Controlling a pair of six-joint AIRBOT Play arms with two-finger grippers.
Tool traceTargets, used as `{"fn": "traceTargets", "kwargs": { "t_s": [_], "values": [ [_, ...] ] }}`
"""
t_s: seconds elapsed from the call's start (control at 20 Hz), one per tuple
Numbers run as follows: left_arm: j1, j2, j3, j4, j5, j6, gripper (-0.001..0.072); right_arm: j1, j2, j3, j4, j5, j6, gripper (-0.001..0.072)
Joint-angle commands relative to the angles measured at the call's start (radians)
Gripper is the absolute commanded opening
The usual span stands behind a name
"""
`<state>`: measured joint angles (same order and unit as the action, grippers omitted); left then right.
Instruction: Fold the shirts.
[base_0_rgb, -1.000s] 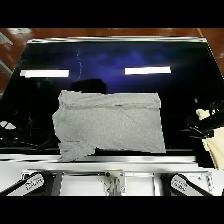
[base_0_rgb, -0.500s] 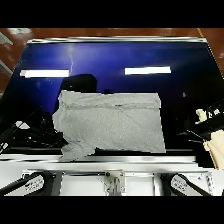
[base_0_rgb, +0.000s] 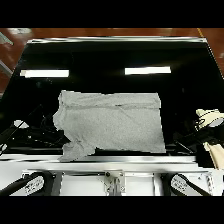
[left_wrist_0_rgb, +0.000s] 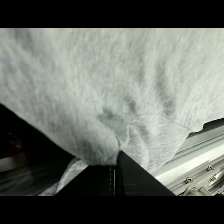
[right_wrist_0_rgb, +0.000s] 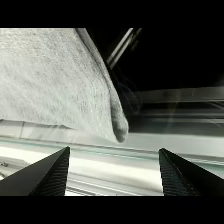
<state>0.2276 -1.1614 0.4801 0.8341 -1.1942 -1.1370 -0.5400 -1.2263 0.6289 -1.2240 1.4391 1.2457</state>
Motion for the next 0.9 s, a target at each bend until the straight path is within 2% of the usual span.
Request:
{"fn": "traceTargets", "kwargs": {
  "t_s": [0.0, 0.25, 0.35, 0.45, 0.5, 0.55, 0.6, 0.65, 0.7, 0.75, 0.8, 0.85],
  "values": [
    [-0.001, 0.040, 0.002, -0.005, -0.008, 0.000, 0.0031, 0.002, 0.000, -0.084, 0.067, -0.099, 0.002, 0.0677],
    [-0.001, 0.085, 0.006, -0.047, -0.011, 0.001, 0.0030, 0.002, 0.000, -0.156, 0.146, -0.200, -0.008, 0.0670],
    [-0.001, 0.087, 0.023, -0.047, -0.010, 0.001, 0.0031, 0.002, 0.000, -0.174, 0.147, -0.204, -0.011, 0.0590],
    [-0.001, 0.087, 0.047, -0.049, -0.004, 0.001, 0.0031, 0.002, 0.000, -0.175, 0.159, -0.209, -0.025, 0.0589],
    [-0.001, 0.087, 0.061, -0.050, -0.002, 0.013, 0.0030, 0.002, 0.000, -0.175, 0.178, -0.216, -0.032, 0.0561],
    [-0.001, 0.087, 0.073, -0.050, -0.001, 0.032, 0.0030, 0.002, 0.000, -0.175, 0.199, -0.220, -0.042, 0.0492],
    [-0.001, 0.087, 0.084, -0.050, 0.003, 0.034, 0.0030, 0.002, 0.000, -0.175, 0.212, -0.218, -0.052, 0.0488],
    [-0.001, 0.087, 0.092, -0.050, 0.005, 0.034, 0.0031, 0.002, 0.000, -0.175, 0.218, -0.212, -0.060, 0.0343],
    [-0.001, 0.087, 0.097, -0.050, 0.006, 0.034, 0.0031, 0.002, 0.000, -0.175, 0.222, -0.207, -0.066, 0.0240],
    [-0.001, 0.087, 0.099, -0.050, 0.008, 0.034, 0.0031, 0.002, 0.000, -0.175, 0.234, -0.200, -0.088, 0.0104],
    [-0.001, 0.085, 0.099, -0.050, 0.010, 0.038, 0.0031, 0.002, 0.000, -0.175, 0.256, -0.197, -0.094, 0.0057],
    [-0.001, 0.085, 0.099, -0.050, 0.009, 0.048, 0.0030, 0.002, 0.000, -0.175, 0.298, -0.197, -0.109, 0.0056]
  ]
}}
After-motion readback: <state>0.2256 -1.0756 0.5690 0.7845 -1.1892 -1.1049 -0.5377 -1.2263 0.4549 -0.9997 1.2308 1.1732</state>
